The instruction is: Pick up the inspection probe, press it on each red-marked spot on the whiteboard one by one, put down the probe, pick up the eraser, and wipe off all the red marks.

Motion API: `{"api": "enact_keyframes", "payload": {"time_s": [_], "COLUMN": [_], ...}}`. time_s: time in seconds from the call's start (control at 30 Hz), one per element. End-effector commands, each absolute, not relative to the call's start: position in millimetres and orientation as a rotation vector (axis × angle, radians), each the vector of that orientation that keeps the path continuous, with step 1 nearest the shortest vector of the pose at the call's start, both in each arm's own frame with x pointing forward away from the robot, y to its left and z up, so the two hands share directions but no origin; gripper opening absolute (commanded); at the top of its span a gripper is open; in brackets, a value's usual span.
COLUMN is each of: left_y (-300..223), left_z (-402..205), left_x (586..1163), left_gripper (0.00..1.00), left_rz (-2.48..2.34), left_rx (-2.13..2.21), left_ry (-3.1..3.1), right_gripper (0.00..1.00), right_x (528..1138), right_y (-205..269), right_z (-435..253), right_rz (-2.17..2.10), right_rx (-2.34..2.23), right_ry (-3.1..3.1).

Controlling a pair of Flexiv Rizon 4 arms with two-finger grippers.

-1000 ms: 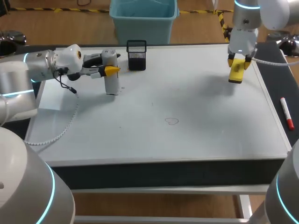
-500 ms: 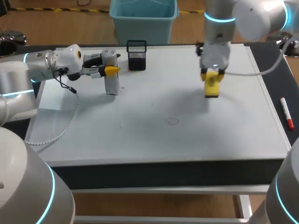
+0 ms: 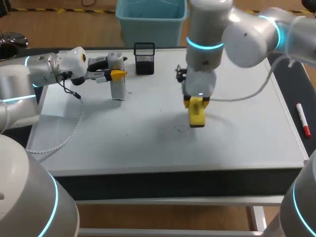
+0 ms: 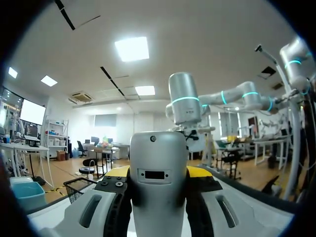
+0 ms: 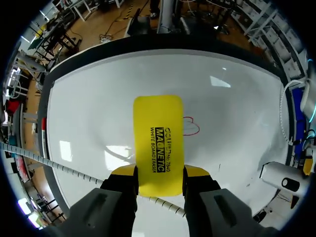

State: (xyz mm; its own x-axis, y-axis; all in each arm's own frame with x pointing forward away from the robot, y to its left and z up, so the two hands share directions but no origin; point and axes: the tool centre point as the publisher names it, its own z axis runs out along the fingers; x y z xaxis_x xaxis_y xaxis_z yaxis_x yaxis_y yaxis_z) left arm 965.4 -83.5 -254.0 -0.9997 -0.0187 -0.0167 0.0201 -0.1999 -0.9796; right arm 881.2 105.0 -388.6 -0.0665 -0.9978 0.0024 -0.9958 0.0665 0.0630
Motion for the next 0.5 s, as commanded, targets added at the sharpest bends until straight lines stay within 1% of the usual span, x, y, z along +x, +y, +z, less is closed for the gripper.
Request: {"api": "enact_keyframes", "payload": {"time_s": [0.03, 0.2, 0.5], "left_y": [-83, -83, -83], "left_z": [-254, -254, -254], "left_x": [965, 965, 965], "left_gripper": [0.0, 0.0, 0.0], "left_rz": [-2.415, -2.415, -2.415], "left_rx": [0.003, 0.003, 0.003], "left_ry": [1.969, 1.969, 1.969], "right_gripper": [0.0, 0.0, 0.0], "right_x": [876, 871, 866], "right_y": [126, 142, 156], "right_z": [-394, -397, -404], "right_rz": [-0.025, -0.047, -0.019], "right_rx": [2.103, 2.11, 2.132], "right_ry": [-2.26, -2.251, -2.247]}}
